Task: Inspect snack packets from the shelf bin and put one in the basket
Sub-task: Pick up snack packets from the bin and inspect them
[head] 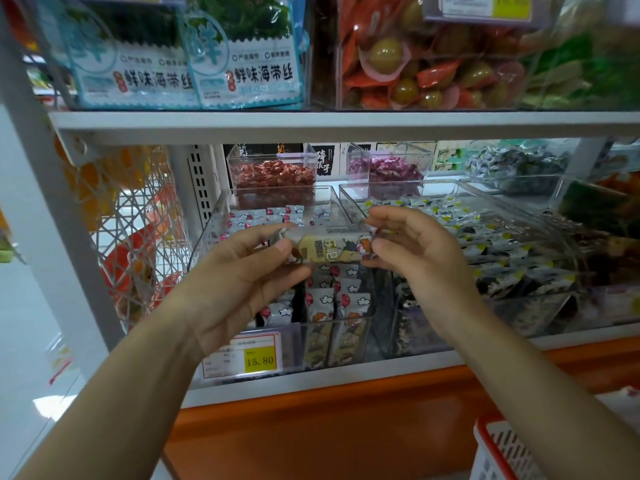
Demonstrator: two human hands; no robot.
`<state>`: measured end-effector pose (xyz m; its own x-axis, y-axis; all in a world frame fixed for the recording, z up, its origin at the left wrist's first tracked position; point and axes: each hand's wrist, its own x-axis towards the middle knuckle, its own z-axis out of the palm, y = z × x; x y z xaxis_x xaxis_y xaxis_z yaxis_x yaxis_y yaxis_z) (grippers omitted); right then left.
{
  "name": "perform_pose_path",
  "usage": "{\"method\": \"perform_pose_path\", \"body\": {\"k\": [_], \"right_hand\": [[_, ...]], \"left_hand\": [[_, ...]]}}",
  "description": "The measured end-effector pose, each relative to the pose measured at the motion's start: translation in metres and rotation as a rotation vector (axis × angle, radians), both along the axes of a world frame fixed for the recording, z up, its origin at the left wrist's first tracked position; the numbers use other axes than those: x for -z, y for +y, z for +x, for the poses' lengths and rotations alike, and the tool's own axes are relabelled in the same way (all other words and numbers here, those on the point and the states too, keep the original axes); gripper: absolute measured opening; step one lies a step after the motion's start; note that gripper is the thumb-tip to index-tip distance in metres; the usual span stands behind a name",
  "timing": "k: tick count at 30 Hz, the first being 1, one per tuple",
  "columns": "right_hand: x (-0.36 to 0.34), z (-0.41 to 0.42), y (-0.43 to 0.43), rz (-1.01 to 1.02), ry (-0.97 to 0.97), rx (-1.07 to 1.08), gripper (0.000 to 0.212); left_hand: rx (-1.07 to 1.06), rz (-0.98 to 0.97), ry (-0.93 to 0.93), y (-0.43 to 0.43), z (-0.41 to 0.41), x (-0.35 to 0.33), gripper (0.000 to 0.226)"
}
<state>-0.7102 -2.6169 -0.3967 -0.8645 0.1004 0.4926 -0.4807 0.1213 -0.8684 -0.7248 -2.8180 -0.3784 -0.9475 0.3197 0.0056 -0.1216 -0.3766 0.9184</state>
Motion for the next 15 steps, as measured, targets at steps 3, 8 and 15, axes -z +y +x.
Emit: {"method": "perform_pose_path", "body": {"k": [3, 8, 15], "right_hand": [[0.0007, 0.0002, -0.0013, -0.028, -0.062, -0.039, 0.018], [0.0022, 0.0006, -0.0020, 0.081, -0.030, 0.020, 0.030], [-0.0023, 0.0039, -0.0028, 0.057, -0.041, -0.003, 0.018]], "left_hand": [[0.004, 0.004, 0.050, 0.0001, 0.0003, -0.0005, 0.045], [0.022, -0.036, 0.082, 0.0042, 0.0022, 0.0002, 0.049], [-0.008, -0.077, 0.146, 0.0060, 0.0027, 0.0002, 0.045]]}}
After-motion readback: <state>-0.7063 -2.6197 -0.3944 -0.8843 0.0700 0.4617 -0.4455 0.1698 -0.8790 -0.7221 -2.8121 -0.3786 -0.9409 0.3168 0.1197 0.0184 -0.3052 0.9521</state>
